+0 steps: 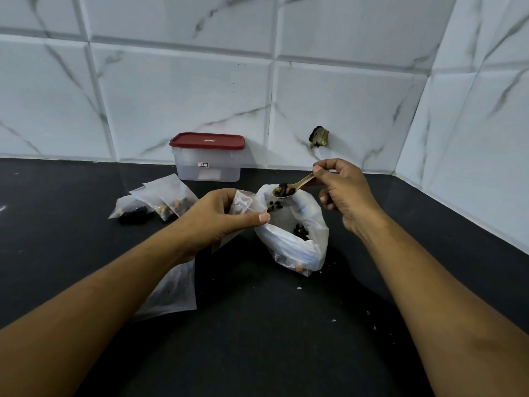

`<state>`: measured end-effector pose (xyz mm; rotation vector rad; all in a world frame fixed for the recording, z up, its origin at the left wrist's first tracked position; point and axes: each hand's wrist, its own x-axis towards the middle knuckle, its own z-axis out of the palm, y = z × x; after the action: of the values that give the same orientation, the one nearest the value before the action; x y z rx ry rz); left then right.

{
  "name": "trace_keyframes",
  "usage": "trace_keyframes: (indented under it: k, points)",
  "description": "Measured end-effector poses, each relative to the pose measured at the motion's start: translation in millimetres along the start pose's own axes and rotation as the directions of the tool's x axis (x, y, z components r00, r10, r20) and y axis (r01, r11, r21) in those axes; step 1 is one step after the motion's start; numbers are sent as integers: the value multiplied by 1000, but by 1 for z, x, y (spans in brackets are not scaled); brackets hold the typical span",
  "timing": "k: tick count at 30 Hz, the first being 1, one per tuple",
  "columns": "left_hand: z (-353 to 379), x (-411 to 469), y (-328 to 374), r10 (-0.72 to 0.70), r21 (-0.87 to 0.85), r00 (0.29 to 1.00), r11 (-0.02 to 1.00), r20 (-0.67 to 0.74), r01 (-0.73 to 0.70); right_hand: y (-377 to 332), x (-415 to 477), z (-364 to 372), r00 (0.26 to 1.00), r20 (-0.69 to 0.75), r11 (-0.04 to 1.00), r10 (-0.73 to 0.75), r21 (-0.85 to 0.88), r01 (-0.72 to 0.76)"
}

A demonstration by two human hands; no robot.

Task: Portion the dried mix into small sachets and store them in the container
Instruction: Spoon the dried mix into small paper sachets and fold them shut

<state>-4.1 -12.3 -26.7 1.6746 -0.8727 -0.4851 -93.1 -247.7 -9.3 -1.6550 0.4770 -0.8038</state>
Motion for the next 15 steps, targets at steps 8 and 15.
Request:
trace_keyframes:
  k: [8, 15]
  points:
    - [2, 3, -4, 17, 43, 999, 999, -32, -16, -10, -11, 15, 995, 85, 998, -53, 28, 51]
    - [2, 4, -5, 19, 68, 999, 998, -26, -17, -13, -25, 28, 981, 154, 993, -116, 3, 117]
